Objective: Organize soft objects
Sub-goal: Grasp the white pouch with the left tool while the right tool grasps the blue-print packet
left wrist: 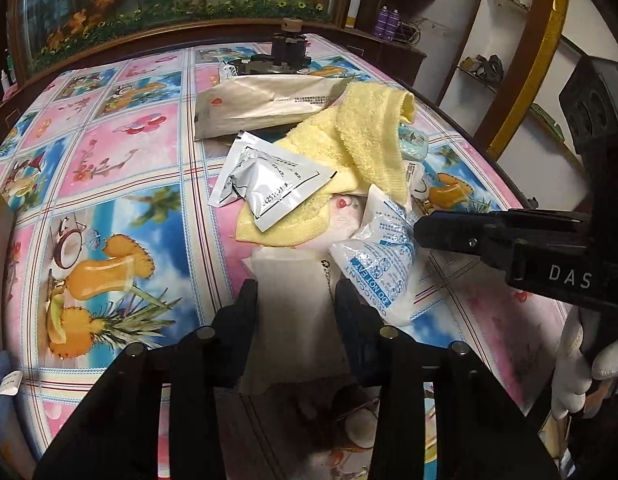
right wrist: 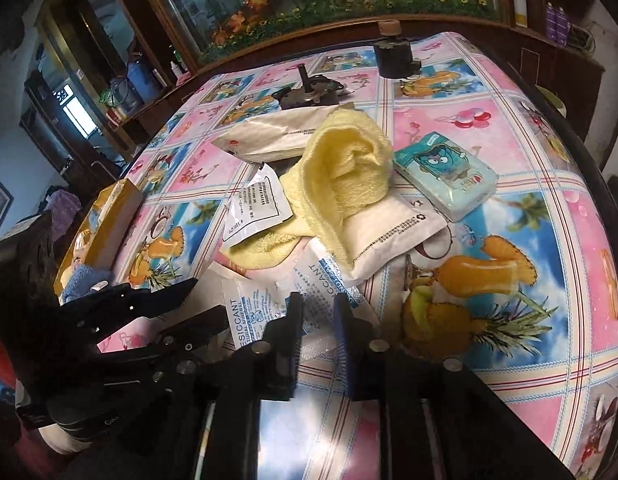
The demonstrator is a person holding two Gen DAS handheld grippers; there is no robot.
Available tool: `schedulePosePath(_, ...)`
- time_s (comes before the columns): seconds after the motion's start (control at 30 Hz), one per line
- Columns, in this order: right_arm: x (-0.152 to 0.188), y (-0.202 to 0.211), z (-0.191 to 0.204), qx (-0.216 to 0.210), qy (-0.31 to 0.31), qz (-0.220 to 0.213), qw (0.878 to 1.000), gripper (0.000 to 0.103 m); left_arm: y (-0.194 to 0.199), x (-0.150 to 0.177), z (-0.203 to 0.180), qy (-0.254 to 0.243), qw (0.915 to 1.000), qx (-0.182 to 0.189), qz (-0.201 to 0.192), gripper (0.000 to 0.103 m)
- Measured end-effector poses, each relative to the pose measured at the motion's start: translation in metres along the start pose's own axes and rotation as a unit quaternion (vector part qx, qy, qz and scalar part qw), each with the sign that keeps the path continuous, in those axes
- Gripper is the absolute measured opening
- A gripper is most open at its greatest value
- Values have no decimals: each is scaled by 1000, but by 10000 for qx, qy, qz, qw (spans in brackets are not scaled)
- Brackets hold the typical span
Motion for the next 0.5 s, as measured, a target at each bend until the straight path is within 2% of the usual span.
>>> schedulePosePath(0.03, 1, -1, 0, -2, -47, 34, 10000, 47, 3, 1, 1, 41, 10000, 21, -28, 36)
schedulePosePath(0.07, 1, -2, 1, -42, -79, 60, 9999, 52, 6, 2, 2, 78, 9999, 32, -63, 36)
schedulePosePath(0.2, -1, -13, 17, -32, -138, 146, 9998, 56, 23, 9, 7, 295, 9992, 166, -235, 36)
schedulePosePath(0.27, -4, -22, 27, 246, -81, 154, 9995, 68, 37, 13, 7, 356, 9985, 185, -363, 36)
schedulePosePath(0.33, -6, -30, 39, 487, 75, 108, 9987, 86, 50, 16, 8, 409, 9979, 198, -469, 36)
schedulePosePath(0.4, -6, -36, 49, 611, 207, 84, 9979, 94, 63, 19, 8, 456, 9971, 201, -574, 36)
schedulePosePath(0.47, -5, -38, 55, 800, 319, -15, 9963, 89, 76, 22, 11, 529, 9959, 199, -701, 36)
schedulePosePath(0.5, -5, -37, 55, 815, 339, -77, 9961, 75, 83, 24, 13, 590, 9950, 225, -771, 36)
Point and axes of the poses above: each gripper's, at about its wrist camera, not at the fingertips, and y roughly against the way its jaws point, z to its left, x to its underside, the point moved 2 cm from there along -y, roughly the way its jaws point, and after that the axes turned 13 degrees about x, right-handed, at the moved point
